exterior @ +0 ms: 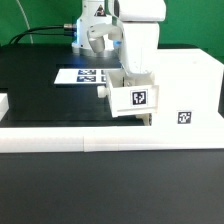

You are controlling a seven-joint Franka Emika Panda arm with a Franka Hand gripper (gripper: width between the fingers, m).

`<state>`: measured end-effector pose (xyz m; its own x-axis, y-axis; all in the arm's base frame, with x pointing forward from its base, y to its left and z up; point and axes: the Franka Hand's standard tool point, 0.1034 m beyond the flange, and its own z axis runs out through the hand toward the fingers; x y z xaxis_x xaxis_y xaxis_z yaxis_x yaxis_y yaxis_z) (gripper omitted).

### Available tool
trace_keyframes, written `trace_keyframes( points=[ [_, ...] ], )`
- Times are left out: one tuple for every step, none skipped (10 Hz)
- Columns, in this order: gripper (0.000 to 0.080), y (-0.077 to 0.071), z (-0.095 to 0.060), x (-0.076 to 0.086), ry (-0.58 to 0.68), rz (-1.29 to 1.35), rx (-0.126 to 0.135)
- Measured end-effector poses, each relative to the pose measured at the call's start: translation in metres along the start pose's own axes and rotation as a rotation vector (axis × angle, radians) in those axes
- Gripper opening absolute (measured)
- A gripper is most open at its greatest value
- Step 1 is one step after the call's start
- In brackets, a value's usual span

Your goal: Assemble drawer

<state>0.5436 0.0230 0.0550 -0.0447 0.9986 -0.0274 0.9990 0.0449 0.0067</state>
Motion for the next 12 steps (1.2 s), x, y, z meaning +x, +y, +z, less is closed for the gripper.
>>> trace_keyframes(
  points=[
    [0.0041,0.0,0.0,0.0,0.0,0.003,0.002],
    [0.0041,0.0,0.0,-0.001,0.0,0.004,0.002],
    [0.0125,0.0,-0.001,0.0,-0.001,0.011,0.002],
    [0.0293,0.0,-0.004,0.001,-0.003,0.023,0.001],
    [0.0293,0.0,-0.009,0.001,-0.007,0.025,0.005],
    [0.0483,0.001,-0.017,0.001,-0.012,0.027,0.006],
    [0.0594,0.002,-0.025,0.001,-0.018,0.028,0.006],
    [0.0633,0.003,-0.031,0.0,-0.022,0.028,0.004],
    [0.0633,0.004,-0.039,-0.005,-0.028,0.026,0.002],
    [0.0646,0.006,-0.048,-0.013,-0.035,0.032,-0.005],
    [0.0646,0.007,-0.058,-0.024,-0.042,0.031,-0.011],
    [0.0649,0.008,-0.064,-0.037,-0.047,0.009,-0.016]
  ],
)
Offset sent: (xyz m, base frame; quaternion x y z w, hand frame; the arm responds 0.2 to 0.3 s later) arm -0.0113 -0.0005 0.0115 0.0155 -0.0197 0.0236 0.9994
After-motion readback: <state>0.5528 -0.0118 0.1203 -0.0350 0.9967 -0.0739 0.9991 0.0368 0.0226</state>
